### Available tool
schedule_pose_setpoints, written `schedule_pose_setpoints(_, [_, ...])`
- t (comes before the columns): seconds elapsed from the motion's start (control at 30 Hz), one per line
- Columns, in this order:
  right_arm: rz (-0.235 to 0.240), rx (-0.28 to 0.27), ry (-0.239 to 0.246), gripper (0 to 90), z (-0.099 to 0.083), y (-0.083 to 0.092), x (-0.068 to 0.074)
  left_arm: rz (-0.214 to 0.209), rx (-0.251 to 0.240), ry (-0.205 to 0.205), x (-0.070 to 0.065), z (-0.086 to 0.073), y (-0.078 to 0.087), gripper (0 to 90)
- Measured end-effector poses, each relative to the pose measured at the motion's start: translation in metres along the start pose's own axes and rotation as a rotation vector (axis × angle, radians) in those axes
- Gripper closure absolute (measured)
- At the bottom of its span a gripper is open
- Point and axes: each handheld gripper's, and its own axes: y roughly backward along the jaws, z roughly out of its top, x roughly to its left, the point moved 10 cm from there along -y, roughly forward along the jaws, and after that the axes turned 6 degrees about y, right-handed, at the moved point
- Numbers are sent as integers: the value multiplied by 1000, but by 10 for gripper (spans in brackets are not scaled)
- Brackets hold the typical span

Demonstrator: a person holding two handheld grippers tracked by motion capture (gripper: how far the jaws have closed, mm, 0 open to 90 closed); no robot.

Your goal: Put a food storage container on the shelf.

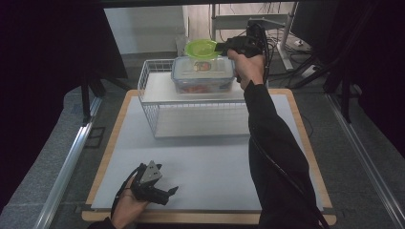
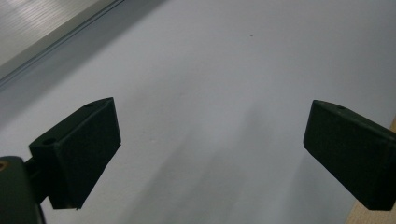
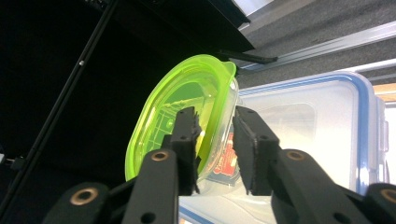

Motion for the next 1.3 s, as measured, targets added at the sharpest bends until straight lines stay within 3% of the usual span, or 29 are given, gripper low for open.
schedule_pose_setpoints(0.07, [1, -2, 6, 634, 0, 0, 1, 1, 0, -3, 0, 0, 0, 37])
schedule_pose_setpoints(0.1, [-16, -2, 48, 596, 0, 0, 0, 1, 0, -4, 0, 0, 0, 37])
schedule_pose_setpoints(0.13, [-16, -2, 48, 596, 0, 0, 0, 0, 1, -4, 0, 0, 0, 37])
schedule_pose_setpoints(0.17, [-14, -10, 75, 561, 0, 0, 1, 0, 1, -5, 0, 0, 0, 38])
schedule_pose_setpoints(0.37, [15, -5, 127, 446, -2, 4, 3, -1, 5, -9, -1, 0, -1, 37])
schedule_pose_setpoints(0.43, [22, -12, 182, 389, -3, 10, 5, -2, 6, -12, -1, 0, -1, 38])
schedule_pose_setpoints(0.53, [26, -19, 214, 359, -4, 15, 7, -1, 6, -13, -1, 0, -1, 37])
schedule_pose_setpoints(0.57, [18, -18, 248, 331, -6, 20, 6, 0, 6, -14, -1, 0, -1, 37])
schedule_pose_setpoints(0.7, [20, -17, 285, 306, -11, 28, 6, 2, 6, -15, -1, 0, -1, 38])
schedule_pose_setpoints(0.77, [23, -10, 321, 284, -19, 36, 3, 4, 3, -19, -2, 0, -1, 37])
schedule_pose_setpoints(1.0, [26, -4, 381, 250, -35, 48, -2, 6, 1, -20, -2, 0, -1, 37])
schedule_pose_setpoints(1.3, [19, 14, 466, 211, -72, 62, -12, 8, 0, -24, -2, 1, -1, 37])
